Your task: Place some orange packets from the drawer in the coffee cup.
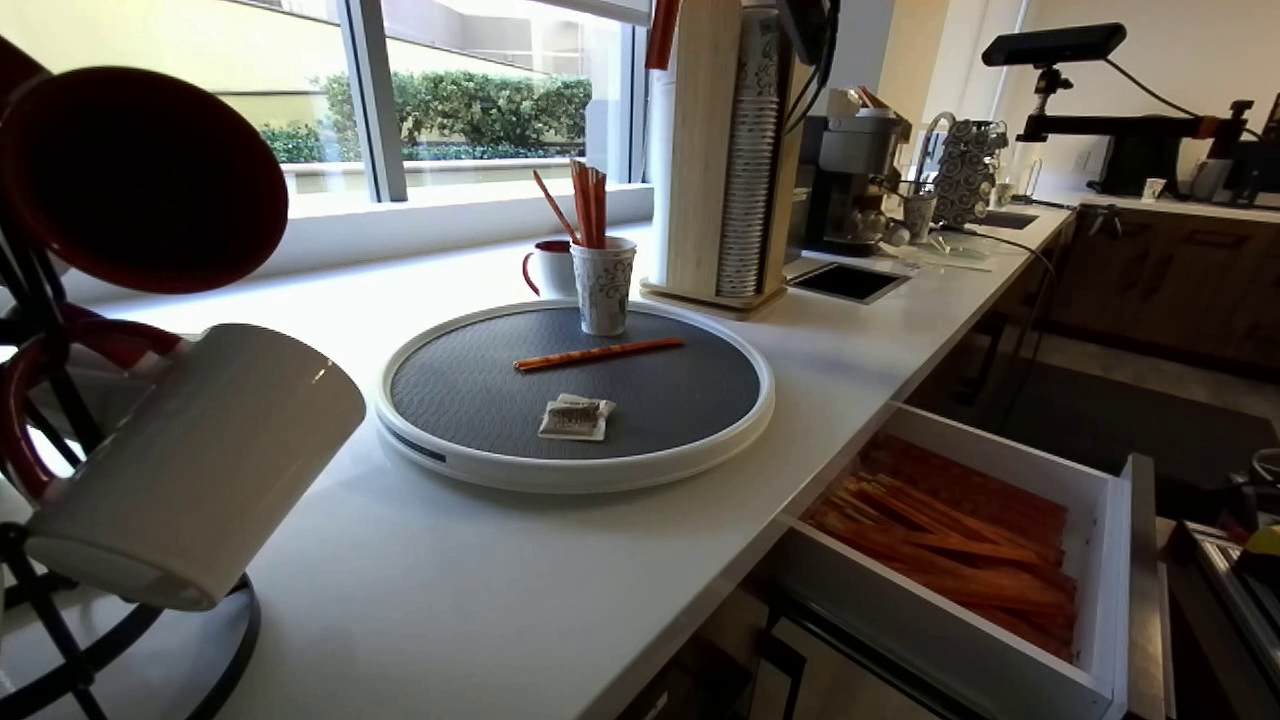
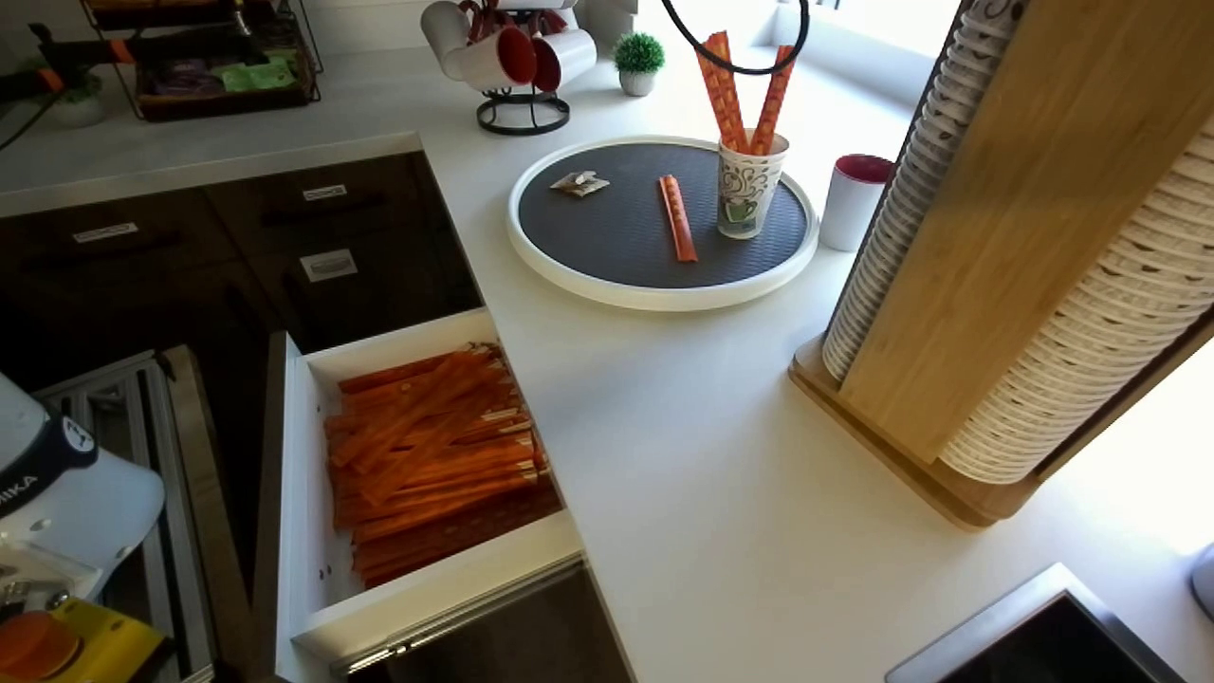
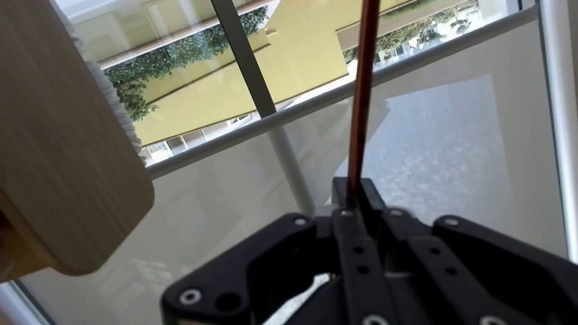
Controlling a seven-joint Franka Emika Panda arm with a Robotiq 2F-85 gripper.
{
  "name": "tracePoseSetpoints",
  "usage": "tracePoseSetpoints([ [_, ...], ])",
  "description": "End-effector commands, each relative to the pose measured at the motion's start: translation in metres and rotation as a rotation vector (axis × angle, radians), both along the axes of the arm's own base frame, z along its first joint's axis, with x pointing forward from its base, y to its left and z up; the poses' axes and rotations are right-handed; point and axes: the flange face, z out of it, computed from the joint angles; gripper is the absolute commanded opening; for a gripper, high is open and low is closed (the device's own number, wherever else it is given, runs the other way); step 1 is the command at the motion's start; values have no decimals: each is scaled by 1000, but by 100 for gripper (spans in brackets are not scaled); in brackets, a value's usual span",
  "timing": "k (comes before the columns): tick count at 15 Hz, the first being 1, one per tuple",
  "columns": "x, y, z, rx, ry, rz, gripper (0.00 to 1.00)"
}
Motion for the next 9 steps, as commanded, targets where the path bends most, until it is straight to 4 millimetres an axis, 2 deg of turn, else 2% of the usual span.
tracePoseSetpoints([
  [1,8,5,-48,-54,-35,-28,2],
  [2,11,10,-60,-66,-39,-22,2],
  [3,10,-1,-59,-92,-29,8,2],
  [4,10,4,-68,-118,-21,24,2],
  [9,4,-5,-82,-148,-18,36,2],
])
